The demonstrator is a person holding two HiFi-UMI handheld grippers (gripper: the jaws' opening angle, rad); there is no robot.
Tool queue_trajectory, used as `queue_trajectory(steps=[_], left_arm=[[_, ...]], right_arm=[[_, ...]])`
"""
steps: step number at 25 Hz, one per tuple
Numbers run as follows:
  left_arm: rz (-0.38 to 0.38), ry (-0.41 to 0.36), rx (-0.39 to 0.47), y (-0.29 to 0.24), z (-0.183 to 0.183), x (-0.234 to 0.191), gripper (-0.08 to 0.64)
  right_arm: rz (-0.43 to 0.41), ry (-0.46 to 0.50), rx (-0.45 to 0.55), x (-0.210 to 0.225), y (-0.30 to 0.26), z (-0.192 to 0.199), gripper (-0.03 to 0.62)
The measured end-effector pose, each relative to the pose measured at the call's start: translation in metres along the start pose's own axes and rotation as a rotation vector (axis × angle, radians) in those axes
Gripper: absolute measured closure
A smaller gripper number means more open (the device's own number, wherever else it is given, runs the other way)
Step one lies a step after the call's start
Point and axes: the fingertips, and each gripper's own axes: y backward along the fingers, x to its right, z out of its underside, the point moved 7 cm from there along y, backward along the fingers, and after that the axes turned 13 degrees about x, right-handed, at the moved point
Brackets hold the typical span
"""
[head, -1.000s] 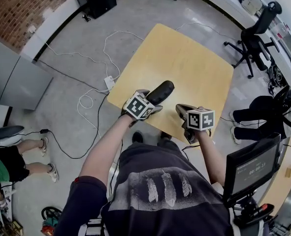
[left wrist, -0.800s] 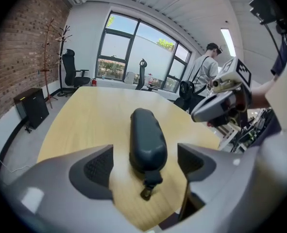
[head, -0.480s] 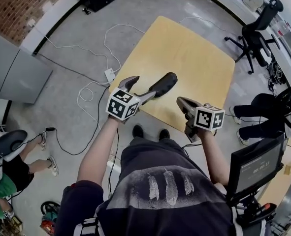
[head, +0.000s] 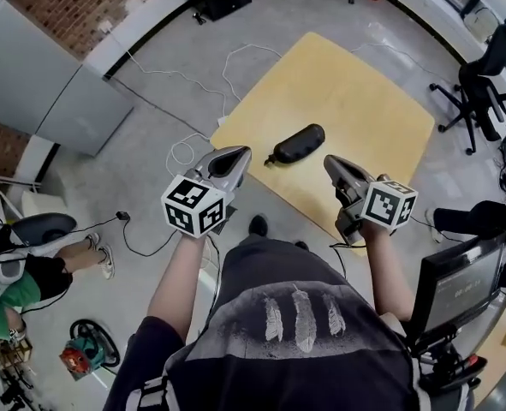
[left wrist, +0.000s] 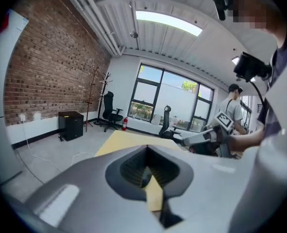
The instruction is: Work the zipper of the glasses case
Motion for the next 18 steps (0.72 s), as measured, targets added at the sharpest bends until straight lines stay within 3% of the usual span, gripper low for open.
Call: queue_trajectory(steps=[2,7,14,18], left_arm=[[-0.032,-0.013,-0.003,0.004,-0.011,0.021,0.560],[-0.116,-0.191,-0.026,0.018,-0.034,0.066,0.560],[-0.165,-0.190,-0.007,0.043,-0.034,0.125,0.560],[-0.223,-0.222,-0.009,0.075,-0.039,0.142,0.560]], right_arm=[[-0.036,-0.015,0.019,-0.002,0.018,-0.012,0.591],[-0.127,-0.057,0.046,-0.009,0.053,-0.019,0.591],[-0.227,-0.102,0.026,-0.009,0.085,-0.011,0.591],[-0.324,-0.051,-0.025,-0.029,0.079,-0.003,0.591]])
